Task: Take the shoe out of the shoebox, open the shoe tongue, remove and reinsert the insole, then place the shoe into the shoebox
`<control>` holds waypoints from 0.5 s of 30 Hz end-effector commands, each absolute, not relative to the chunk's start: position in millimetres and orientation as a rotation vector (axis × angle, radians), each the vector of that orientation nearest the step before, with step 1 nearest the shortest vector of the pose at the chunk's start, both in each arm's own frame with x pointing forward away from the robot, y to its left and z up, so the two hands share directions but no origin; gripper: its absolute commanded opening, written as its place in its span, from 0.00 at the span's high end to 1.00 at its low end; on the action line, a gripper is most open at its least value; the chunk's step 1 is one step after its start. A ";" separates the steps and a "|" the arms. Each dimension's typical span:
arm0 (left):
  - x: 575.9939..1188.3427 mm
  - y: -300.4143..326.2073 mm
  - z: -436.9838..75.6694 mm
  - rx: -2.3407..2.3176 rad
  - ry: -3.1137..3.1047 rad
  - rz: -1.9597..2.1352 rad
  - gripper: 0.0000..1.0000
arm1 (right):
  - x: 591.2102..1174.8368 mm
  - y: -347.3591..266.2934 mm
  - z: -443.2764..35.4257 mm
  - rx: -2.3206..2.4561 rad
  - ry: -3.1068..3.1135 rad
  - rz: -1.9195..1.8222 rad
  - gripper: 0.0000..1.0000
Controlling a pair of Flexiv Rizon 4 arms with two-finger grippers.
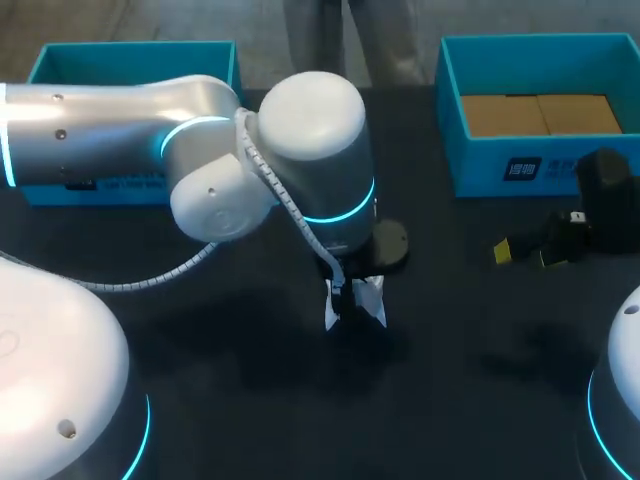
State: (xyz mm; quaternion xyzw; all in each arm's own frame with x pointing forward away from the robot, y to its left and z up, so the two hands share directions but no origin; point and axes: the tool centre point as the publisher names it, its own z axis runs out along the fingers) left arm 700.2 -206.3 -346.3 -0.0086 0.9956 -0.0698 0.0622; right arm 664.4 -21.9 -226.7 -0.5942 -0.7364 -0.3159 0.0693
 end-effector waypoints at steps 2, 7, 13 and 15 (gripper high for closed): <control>705.3 -216.1 -362.7 -0.026 3.027 -0.208 0.00 | 663.7 -21.2 -226.8 -1.792 -2.217 -0.948 0.00; 703.9 -221.1 -374.8 -0.021 3.045 -0.178 0.00 | 663.7 -21.2 -226.8 -1.792 -2.217 -0.948 0.00; 697.8 -226.7 -387.2 -0.028 3.075 -0.157 0.00 | 663.7 -21.2 -226.8 -1.792 -2.217 -0.948 0.00; 696.7 -227.2 -389.2 -0.034 3.085 -0.161 0.00 | 663.7 -21.2 -226.8 -1.792 -2.217 -0.948 0.00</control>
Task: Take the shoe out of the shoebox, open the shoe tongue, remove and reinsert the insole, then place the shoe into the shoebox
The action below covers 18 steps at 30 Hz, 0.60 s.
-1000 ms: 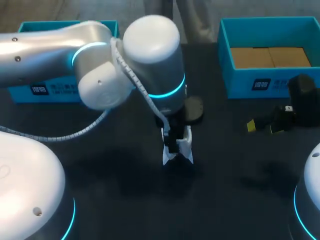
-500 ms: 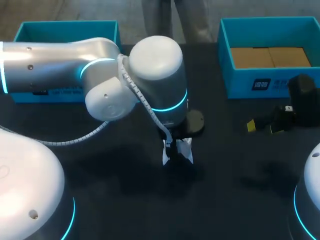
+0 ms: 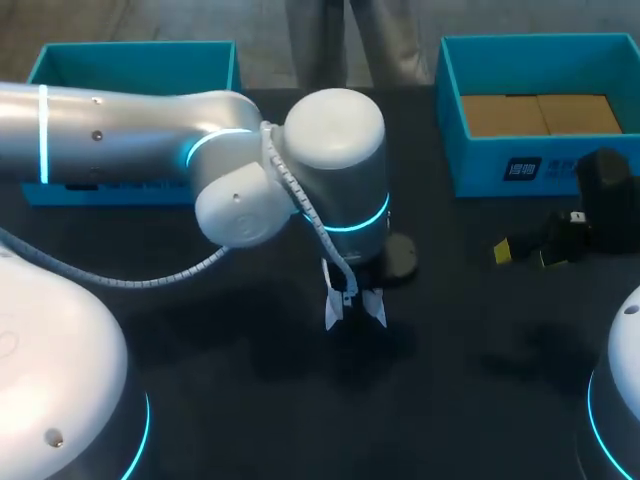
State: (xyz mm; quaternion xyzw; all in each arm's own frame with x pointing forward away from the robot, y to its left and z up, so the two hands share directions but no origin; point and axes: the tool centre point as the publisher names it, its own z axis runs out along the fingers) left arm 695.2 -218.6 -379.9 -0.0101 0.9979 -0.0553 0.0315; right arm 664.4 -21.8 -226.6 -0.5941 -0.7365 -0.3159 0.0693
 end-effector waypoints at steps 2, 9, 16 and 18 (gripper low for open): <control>695.7 -226.8 -390.3 -0.051 3.091 -0.163 0.00 | 663.7 -21.2 -226.8 -1.792 -2.217 -0.948 0.00; 697.3 -217.6 -391.8 -0.078 3.106 -0.171 0.00 | 663.7 -21.2 -226.8 -1.792 -2.217 -0.948 0.00; 700.3 -212.0 -389.6 -0.055 3.113 -0.177 0.00 | 663.7 -21.2 -226.8 -1.792 -2.217 -0.948 0.00; 701.3 -212.1 -390.4 -0.045 3.116 -0.169 0.02 | 663.7 -21.2 -226.8 -1.792 -2.217 -0.948 0.00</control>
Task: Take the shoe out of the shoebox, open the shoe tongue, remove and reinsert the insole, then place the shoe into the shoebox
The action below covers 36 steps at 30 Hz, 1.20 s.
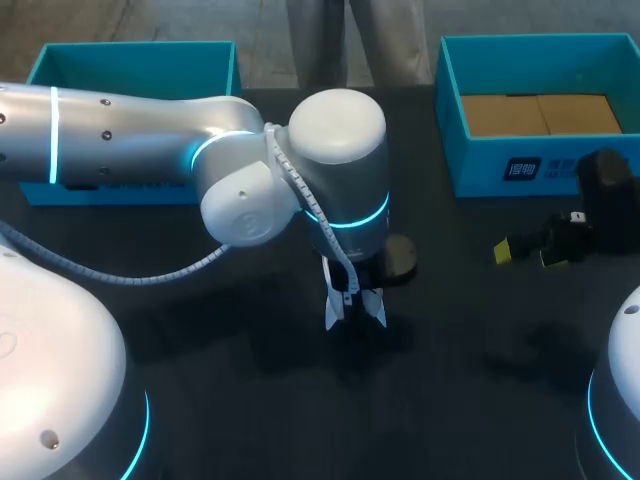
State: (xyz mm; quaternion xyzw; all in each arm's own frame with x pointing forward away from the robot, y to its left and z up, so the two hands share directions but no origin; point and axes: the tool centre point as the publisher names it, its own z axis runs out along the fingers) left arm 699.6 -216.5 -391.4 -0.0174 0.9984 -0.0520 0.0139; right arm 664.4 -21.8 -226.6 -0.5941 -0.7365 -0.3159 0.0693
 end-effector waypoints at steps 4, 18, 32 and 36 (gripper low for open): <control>702.9 -212.7 -391.4 -0.032 3.119 -0.169 0.52 | 663.7 -21.2 -226.8 -1.792 -2.217 -0.948 0.00; 698.0 -213.6 -386.2 0.020 3.180 -0.146 1.00 | 663.7 -21.2 -226.8 -1.792 -2.217 -0.948 0.00; 704.0 -202.4 -307.7 -0.005 3.244 -0.103 1.00 | 663.7 -21.2 -226.8 -1.792 -2.217 -0.948 0.00; 707.8 -194.6 -281.3 -0.023 3.261 -0.177 1.00 | 663.7 -21.2 -226.8 -1.792 -2.217 -0.948 0.00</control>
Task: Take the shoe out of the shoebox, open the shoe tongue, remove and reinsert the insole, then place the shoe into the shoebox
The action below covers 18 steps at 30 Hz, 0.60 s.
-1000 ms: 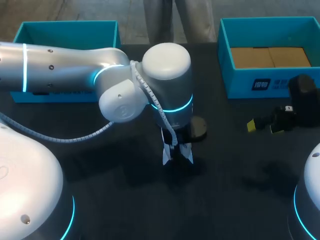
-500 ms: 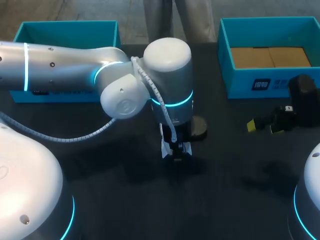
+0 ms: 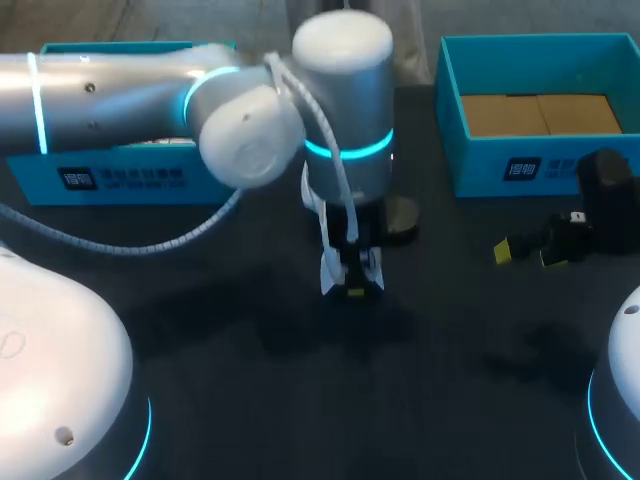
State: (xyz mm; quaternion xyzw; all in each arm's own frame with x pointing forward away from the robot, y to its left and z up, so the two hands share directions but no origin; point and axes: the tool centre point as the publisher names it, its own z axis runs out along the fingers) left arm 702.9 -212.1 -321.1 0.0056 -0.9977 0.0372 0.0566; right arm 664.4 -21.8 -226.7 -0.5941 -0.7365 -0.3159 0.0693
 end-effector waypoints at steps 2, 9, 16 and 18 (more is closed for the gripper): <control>709.9 -190.2 -268.3 0.027 -3.004 0.203 1.00 | 663.7 -21.2 -226.8 -1.792 -2.217 -0.948 0.00; 708.7 -183.3 -228.2 -0.051 -3.014 0.258 1.00 | 663.7 -21.2 -226.8 -1.792 -2.217 -0.948 0.00; 706.4 -178.6 -196.6 -0.073 -3.056 0.290 1.00 | 663.7 -21.2 -226.8 -1.792 -2.217 -0.948 0.00; 704.8 -178.4 -190.4 -0.092 -3.074 0.285 1.00 | 663.7 -21.2 -226.8 -1.792 -2.217 -0.948 0.00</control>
